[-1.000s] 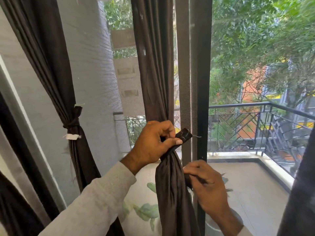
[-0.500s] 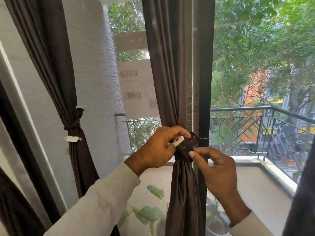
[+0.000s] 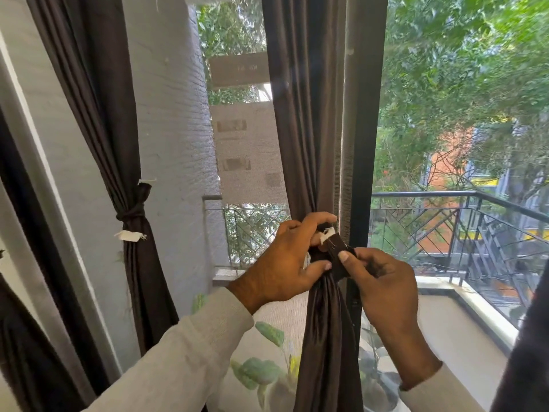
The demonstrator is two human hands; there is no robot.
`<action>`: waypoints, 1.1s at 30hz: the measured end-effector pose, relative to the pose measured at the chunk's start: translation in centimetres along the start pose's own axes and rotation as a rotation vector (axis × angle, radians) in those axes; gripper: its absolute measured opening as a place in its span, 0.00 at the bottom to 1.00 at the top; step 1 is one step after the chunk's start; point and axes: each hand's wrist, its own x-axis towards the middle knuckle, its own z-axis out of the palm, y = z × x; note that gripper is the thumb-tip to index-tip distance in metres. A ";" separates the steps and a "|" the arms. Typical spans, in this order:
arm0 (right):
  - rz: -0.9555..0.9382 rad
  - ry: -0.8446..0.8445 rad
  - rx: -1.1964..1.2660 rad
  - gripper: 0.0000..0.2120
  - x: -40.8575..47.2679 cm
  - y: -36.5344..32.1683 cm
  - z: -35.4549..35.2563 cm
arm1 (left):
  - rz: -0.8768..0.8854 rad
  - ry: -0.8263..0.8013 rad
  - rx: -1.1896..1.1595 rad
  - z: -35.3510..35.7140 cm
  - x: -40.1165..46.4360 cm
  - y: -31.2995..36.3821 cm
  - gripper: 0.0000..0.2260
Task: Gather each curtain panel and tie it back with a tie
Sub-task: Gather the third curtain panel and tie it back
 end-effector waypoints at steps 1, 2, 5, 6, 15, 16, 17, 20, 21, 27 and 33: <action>0.010 0.014 0.012 0.04 0.0 -0.1 0.1 | 0.018 0.028 0.011 0.4 -0.3 0.0 0.32; 0.016 0.027 0.025 0.04 0.0 -0.1 0.1 | 0.025 0.057 0.021 0.7 -0.6 -0.1 0.34; 0.070 0.061 0.106 0.05 -0.1 -0.2 0.3 | 0.079 0.169 0.099 1.8 -1.3 -0.9 0.39; 0.096 0.075 0.131 0.05 0.0 -0.2 0.4 | 0.097 0.205 0.127 2.1 -1.5 -1.1 0.38; -0.073 -0.030 0.025 0.08 0.2 -0.4 -0.3 | 0.217 0.190 0.374 2.5 -1.4 -1.9 0.22; -0.105 -0.053 -0.012 0.08 0.4 -0.4 -0.6 | 0.213 0.181 0.362 2.4 -1.2 -2.0 0.20; -0.133 -0.071 -0.051 0.06 0.6 -0.4 -0.8 | 0.212 0.172 0.350 2.3 -1.0 -2.0 0.17; -0.169 -0.099 -0.092 0.06 1.0 -0.5 -1.1 | 0.197 0.135 0.281 2.3 -0.6 -2.0 0.09; -0.170 -0.097 -0.099 0.07 1.2 -0.4 -1.1 | 0.178 0.104 0.243 2.3 -0.5 -1.9 0.06; -0.154 -0.105 -0.131 0.03 2.5 1.3 -0.8 | 0.049 -0.180 -0.100 1.6 0.4 -2.9 0.06; -0.068 -0.159 -0.085 0.06 2.9 0.5 0.4 | -0.010 -0.303 -0.331 0.1 0.9 -3.4 0.12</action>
